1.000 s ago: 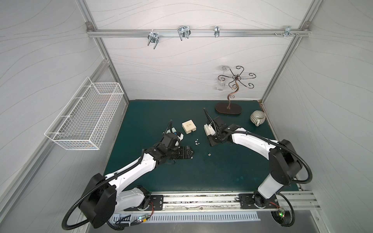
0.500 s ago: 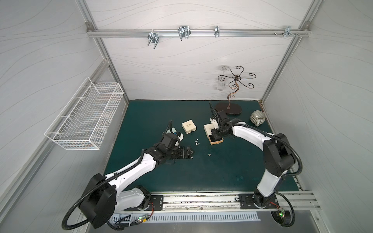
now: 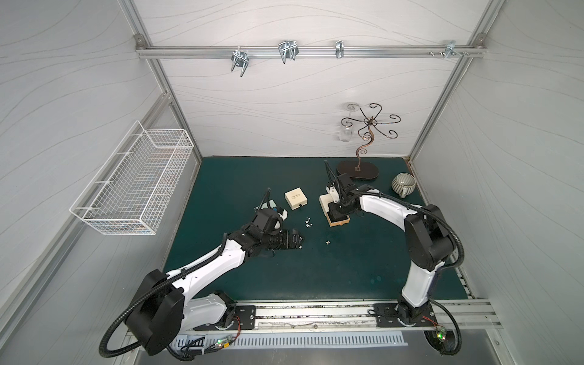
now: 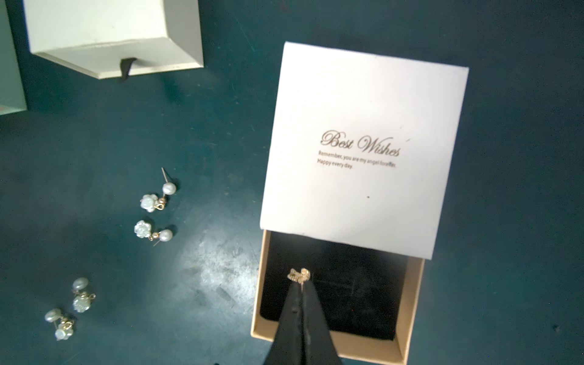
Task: Place the earrings into the drawer-style jewelry box
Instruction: Insert the earring into the inner lining.
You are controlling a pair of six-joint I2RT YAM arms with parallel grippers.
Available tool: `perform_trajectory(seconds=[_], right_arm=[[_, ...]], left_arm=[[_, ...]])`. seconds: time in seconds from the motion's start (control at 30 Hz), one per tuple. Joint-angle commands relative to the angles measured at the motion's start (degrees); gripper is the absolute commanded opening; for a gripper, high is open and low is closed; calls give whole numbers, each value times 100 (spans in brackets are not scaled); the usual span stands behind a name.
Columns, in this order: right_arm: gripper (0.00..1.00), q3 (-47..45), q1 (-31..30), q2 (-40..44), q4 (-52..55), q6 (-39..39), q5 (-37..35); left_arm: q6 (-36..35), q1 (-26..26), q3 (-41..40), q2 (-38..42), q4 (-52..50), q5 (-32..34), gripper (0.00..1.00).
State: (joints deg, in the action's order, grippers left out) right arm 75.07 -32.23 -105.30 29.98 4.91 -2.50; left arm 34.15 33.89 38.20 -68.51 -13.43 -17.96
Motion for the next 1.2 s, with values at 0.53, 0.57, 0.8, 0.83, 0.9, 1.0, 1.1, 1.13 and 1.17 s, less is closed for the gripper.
perform_trajectory(seconds=[0.53,0.57,0.8,0.83,0.9,1.0,1.1,1.13,1.17], right_arm=[[17,178,10,129,74,-17,92],[17,179,-3,166,86,-21,99],[17,-303,-222,721,70,95,121],[17,-427,-269,818,39,142,142],[17,-712,-400,1015,4,262,216],[17,-1039,-669,1205,42,342,184],[17,-1306,-940,1323,56,404,162],[17,-1370,-989,1349,51,444,152],[17,-1446,-1029,1371,22,505,151]], left_arm=[[30,-23,-27,2,175,34,99],[31,-23,-25,11,164,30,99],[-30,-23,87,-52,-2,105,99],[-67,-21,135,-82,-70,122,99],[-115,-21,199,-143,-174,154,99],[-85,-18,173,-148,-159,169,99],[-19,-22,111,-125,-99,159,99],[-23,-18,109,-121,-97,152,99],[-23,-22,118,-123,-112,152,99]])
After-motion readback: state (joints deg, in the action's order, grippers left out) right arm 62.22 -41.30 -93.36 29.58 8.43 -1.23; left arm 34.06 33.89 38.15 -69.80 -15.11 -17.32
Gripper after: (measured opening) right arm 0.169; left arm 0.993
